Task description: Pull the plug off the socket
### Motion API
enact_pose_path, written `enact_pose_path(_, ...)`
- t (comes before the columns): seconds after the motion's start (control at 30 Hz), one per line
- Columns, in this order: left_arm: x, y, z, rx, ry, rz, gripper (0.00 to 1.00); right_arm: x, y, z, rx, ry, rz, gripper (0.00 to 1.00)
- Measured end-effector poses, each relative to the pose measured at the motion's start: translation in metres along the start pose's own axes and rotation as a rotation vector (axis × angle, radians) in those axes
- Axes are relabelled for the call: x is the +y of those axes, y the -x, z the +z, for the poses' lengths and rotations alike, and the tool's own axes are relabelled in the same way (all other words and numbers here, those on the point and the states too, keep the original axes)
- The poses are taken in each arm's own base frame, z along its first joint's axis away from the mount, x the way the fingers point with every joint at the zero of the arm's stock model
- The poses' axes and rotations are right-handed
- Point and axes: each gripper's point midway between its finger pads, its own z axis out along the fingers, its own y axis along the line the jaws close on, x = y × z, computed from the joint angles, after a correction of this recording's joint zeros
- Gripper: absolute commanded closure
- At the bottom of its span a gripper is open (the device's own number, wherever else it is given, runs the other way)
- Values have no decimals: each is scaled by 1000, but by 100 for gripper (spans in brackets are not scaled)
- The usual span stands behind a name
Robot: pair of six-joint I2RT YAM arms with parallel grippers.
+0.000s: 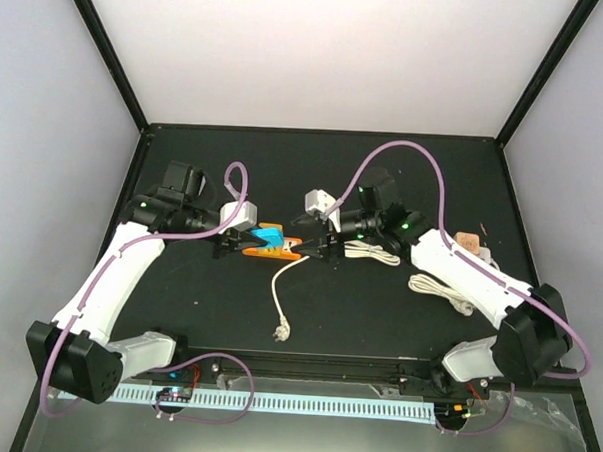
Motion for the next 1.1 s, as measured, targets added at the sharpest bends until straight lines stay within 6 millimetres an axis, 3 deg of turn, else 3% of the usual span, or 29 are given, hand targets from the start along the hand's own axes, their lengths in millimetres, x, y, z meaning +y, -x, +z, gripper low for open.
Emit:
enact_pose_path(0.23, -19, 14, 11, -18, -71, -33, 93, 21, 30, -4, -22, 39, 32, 40)
enact_pose_path(0.43, -27, 23, 19, -29, -102, -54, 93, 33, 33, 1, -5, 67, 69, 52)
enact_pose_path(0.57, -27, 26, 21, -36, -105, -60, 93, 36, 31, 3, 8, 65, 81, 62)
enact_pose_path(0.87, -26, 28, 21, -42, -103, -75, 91, 31, 32, 2, 12, 29, 93, 95)
enact_pose_path(0.97, -26, 29, 21, -42, -102, -86, 72, 31, 32, 2, 10, 27, 99, 99)
enact_pose_path(1.1, -20, 30, 20, -31, -64, -86, 30, 30, 32, 2, 11, 26, 130, 99)
